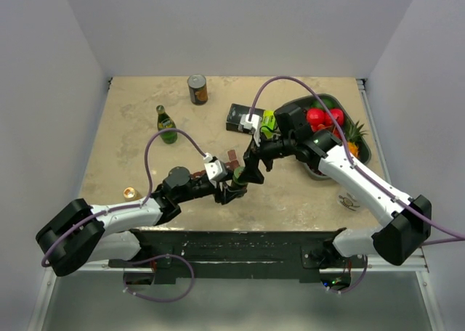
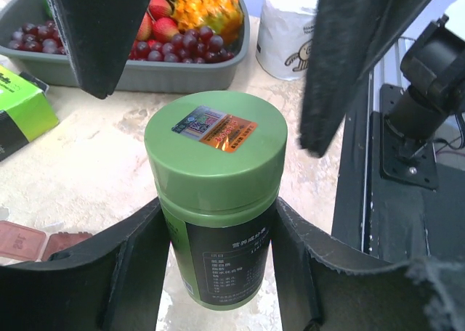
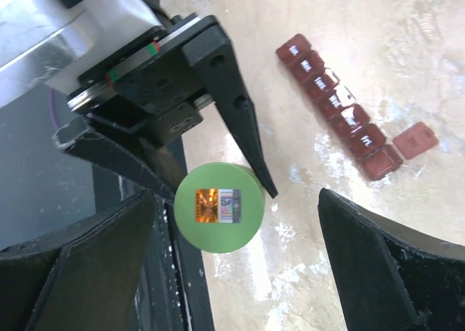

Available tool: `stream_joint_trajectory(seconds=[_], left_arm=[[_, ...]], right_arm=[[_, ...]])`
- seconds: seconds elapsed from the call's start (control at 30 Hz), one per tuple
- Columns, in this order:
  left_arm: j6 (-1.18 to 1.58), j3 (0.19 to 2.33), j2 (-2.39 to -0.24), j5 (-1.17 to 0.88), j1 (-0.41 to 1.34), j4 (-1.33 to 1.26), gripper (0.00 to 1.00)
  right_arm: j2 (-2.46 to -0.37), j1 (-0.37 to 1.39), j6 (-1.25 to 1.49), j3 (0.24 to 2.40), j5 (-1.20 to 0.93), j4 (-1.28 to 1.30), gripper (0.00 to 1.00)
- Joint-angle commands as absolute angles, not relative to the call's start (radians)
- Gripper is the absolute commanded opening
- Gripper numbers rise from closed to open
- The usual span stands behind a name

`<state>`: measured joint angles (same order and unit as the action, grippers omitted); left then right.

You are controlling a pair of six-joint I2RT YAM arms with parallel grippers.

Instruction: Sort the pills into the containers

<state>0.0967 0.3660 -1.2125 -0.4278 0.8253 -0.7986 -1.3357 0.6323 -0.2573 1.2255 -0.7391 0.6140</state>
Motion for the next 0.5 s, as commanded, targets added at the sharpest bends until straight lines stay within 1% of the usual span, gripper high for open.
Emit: stream_joint_trajectory(seconds=[0.0, 0.3, 0.47], left_arm=[[0.132, 0.374, -1.207, -0.390, 0.827, -0.950, 0.00], [0.144, 0.390, -1.210, -0.377, 0.827, -0.930, 0.00], [0.149, 0.399, -1.213, -0.365, 0.827, -0.911, 0.00]], right_arm=[[-1.324, 0.641, -0.187, 1.224, -0.663, 0.526, 0.96], [-1.339, 0.672, -0.196, 1.210, -0.640, 0.517, 0.95], [-1.347, 0.686, -0.207, 1.203, -0.621, 0.517, 0.91]])
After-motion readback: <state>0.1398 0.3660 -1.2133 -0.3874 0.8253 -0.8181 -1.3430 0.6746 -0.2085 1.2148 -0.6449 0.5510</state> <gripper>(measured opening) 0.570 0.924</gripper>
